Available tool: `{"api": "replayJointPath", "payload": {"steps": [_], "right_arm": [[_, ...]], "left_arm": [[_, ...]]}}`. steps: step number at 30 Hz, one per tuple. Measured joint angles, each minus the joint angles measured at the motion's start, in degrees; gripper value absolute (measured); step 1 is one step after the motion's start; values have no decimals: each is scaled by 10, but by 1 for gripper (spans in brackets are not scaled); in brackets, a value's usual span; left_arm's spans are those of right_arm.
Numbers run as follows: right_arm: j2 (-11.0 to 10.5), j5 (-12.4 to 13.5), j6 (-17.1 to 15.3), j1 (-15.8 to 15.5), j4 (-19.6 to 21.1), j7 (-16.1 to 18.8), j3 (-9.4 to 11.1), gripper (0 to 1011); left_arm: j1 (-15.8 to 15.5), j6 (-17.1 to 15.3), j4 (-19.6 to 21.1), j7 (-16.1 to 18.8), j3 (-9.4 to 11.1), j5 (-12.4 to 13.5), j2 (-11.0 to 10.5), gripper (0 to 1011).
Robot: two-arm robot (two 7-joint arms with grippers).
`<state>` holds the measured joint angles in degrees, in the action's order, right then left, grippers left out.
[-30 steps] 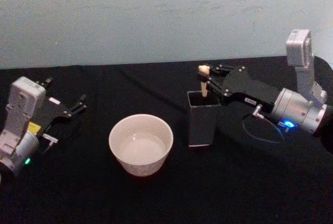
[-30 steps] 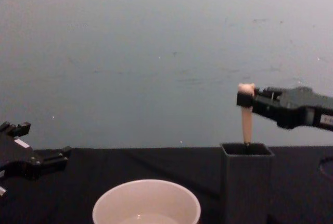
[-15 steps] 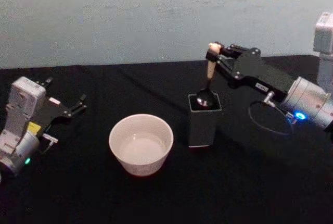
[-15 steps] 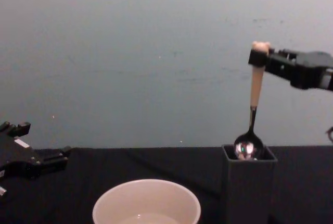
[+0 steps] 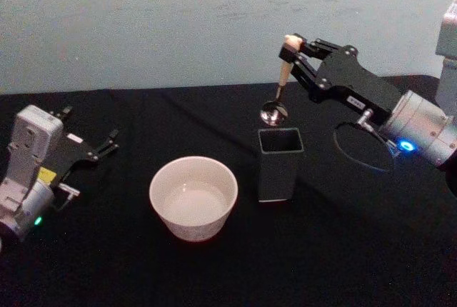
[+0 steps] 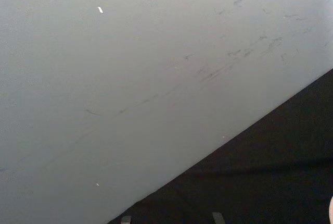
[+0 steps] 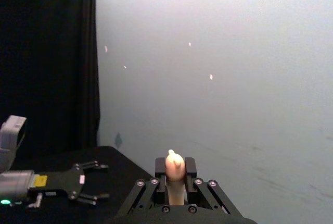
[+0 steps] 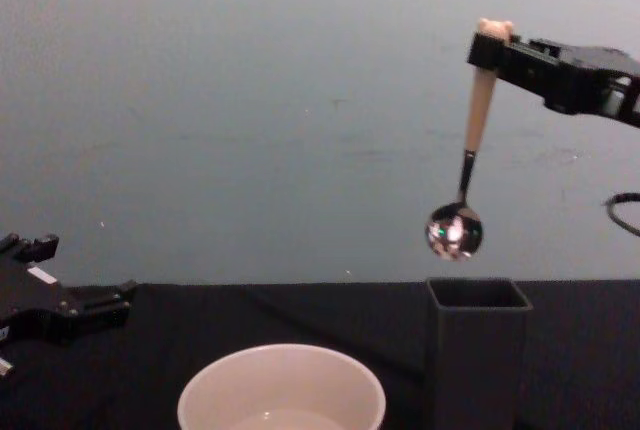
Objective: Pick up the stirring spoon with one hand, stir inside the cup, then place it back in its original position.
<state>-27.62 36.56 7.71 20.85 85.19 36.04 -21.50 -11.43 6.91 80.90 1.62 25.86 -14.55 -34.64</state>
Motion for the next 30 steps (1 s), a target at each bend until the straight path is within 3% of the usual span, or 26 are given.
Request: {"api": "replayJointPath", "payload": {"steps": [4, 16, 30], "right_arm": [[8, -1, 0, 10, -6, 5, -8, 212], [56, -12, -3, 52, -48, 32, -66, 212], [89, -21, 7, 56, -98, 49, -109, 212]], "left_arm": [[0, 0, 0, 0, 0, 0, 0, 1001], [0, 0, 0, 0, 0, 0, 0, 1001], [0, 0, 0, 0, 0, 0, 0, 1001]]}}
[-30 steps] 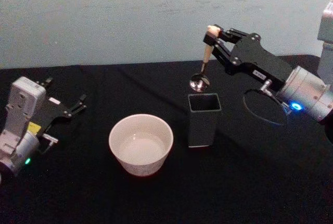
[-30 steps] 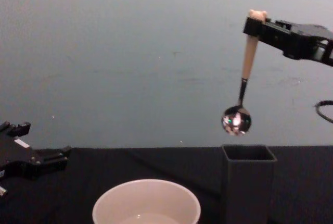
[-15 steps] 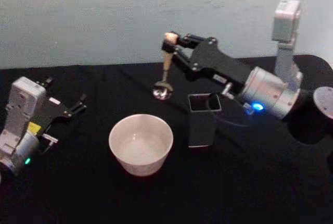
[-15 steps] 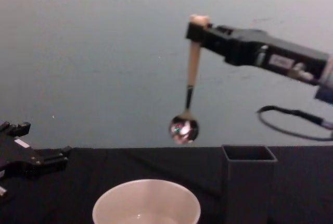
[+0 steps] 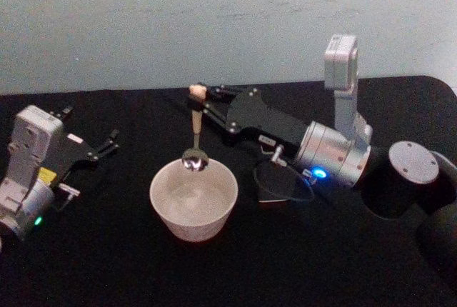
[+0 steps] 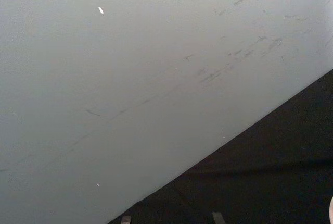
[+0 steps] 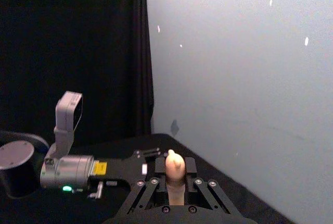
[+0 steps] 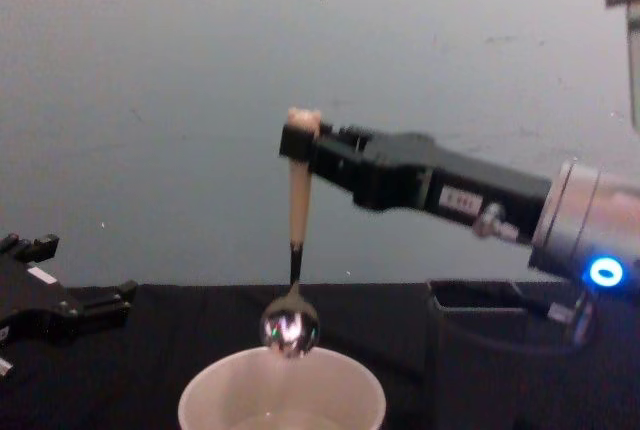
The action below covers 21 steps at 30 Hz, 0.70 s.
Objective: Pick up the stirring spoon with one hand, stir inside the cup, then place it back in its original position.
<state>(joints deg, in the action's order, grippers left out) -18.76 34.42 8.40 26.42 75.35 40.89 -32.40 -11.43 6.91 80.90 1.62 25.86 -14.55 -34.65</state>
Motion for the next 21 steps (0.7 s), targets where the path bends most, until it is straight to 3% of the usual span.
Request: {"api": "replayJointPath", "payload": {"steps": [11, 21], "right_arm": [[23, -22, 41, -5, -59, 14, -14, 212], [40, -23, 52, -9, -97, 22, -11, 212]], "left_arm": [[0, 0, 0, 0, 0, 0, 0, 1001], [0, 0, 0, 0, 0, 0, 0, 1001]]}}
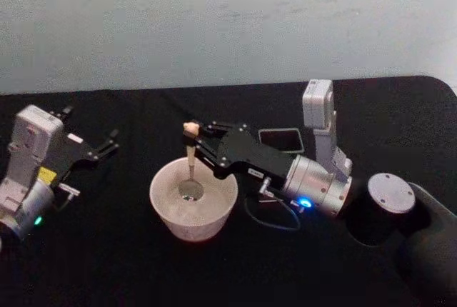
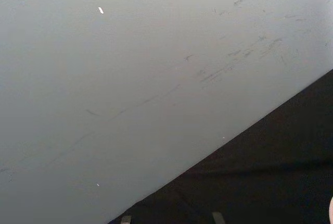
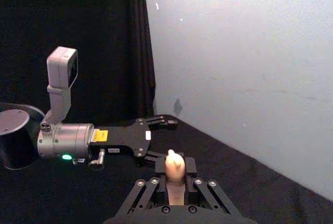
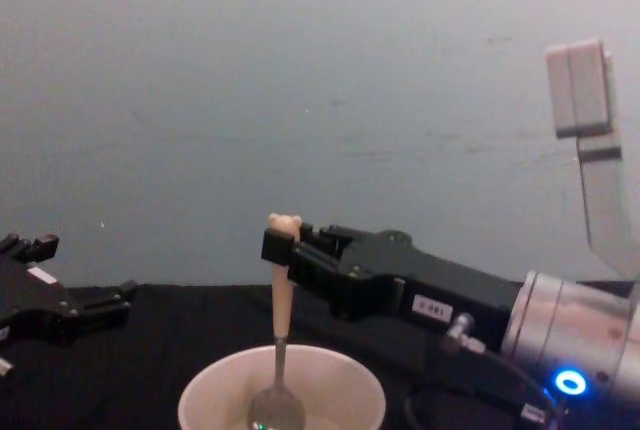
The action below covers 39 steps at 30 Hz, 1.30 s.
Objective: Pick up the stirring spoon with one hand, stir inside the cup, then place it back in its original position.
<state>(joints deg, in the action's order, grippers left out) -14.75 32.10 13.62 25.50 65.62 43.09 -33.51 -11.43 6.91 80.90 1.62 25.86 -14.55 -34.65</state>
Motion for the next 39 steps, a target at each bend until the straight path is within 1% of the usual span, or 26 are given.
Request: {"api": "replayJointPath", "payload": {"steps": [9, 14, 18, 22, 28, 32, 37, 39], "right_arm": [[7, -9, -2, -4, -12, -5, 2, 212], [7, -12, -3, -6, -11, -7, 5, 212], [3, -12, -3, -9, -4, -8, 11, 212], [-5, -10, -4, -14, 9, -9, 17, 212], [-25, -6, -11, -30, 36, -9, 24, 212], [-33, -4, -15, -39, 49, -9, 26, 212], [-47, 5, -24, -56, 78, -7, 26, 212], [-49, 7, -26, -60, 84, -6, 25, 212]], "left_arm": [[0, 0, 0, 0, 0, 0, 0, 1001], [0, 0, 0, 0, 0, 0, 0, 1001], [0, 0, 0, 0, 0, 0, 0, 1001], [0, 0, 0, 0, 0, 0, 0, 1001], [0, 0, 0, 0, 0, 0, 0, 1002], [0, 0, 0, 0, 0, 0, 0, 1001], [0, 0, 0, 0, 0, 0, 0, 1001], [0, 0, 0, 0, 0, 0, 0, 1001]]}}
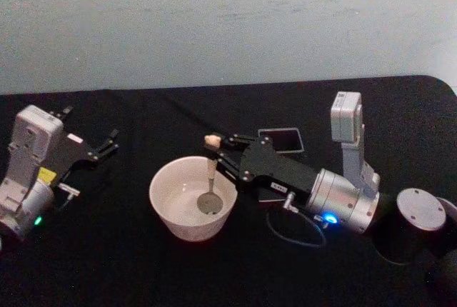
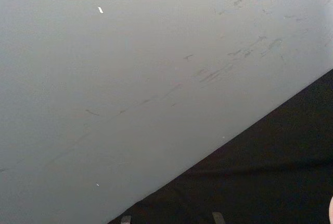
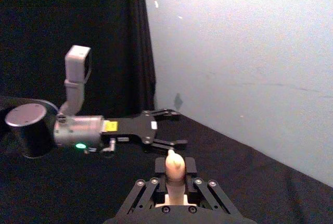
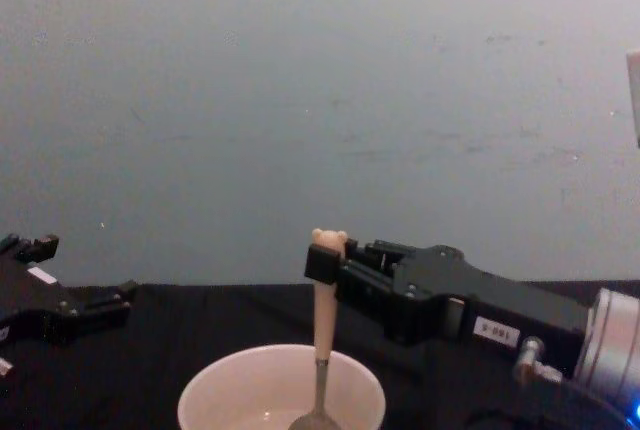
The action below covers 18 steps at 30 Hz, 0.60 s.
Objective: Pick up the stirring spoon with one hand, stir inside the cup, then place it back in its original position.
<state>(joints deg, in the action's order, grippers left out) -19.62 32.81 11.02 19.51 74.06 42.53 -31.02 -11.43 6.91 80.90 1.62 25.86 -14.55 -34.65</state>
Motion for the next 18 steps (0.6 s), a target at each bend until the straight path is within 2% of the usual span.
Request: {"api": "replayJointPath", "payload": {"steps": [9, 18], "right_arm": [[2, 5, -7, -5, 13, 12, -20, 212], [25, -1, -1, 22, -24, 10, -31, 212]], "left_arm": [[0, 0, 0, 0, 0, 0, 0, 1001], [0, 0, 0, 0, 0, 0, 0, 1001]]}}
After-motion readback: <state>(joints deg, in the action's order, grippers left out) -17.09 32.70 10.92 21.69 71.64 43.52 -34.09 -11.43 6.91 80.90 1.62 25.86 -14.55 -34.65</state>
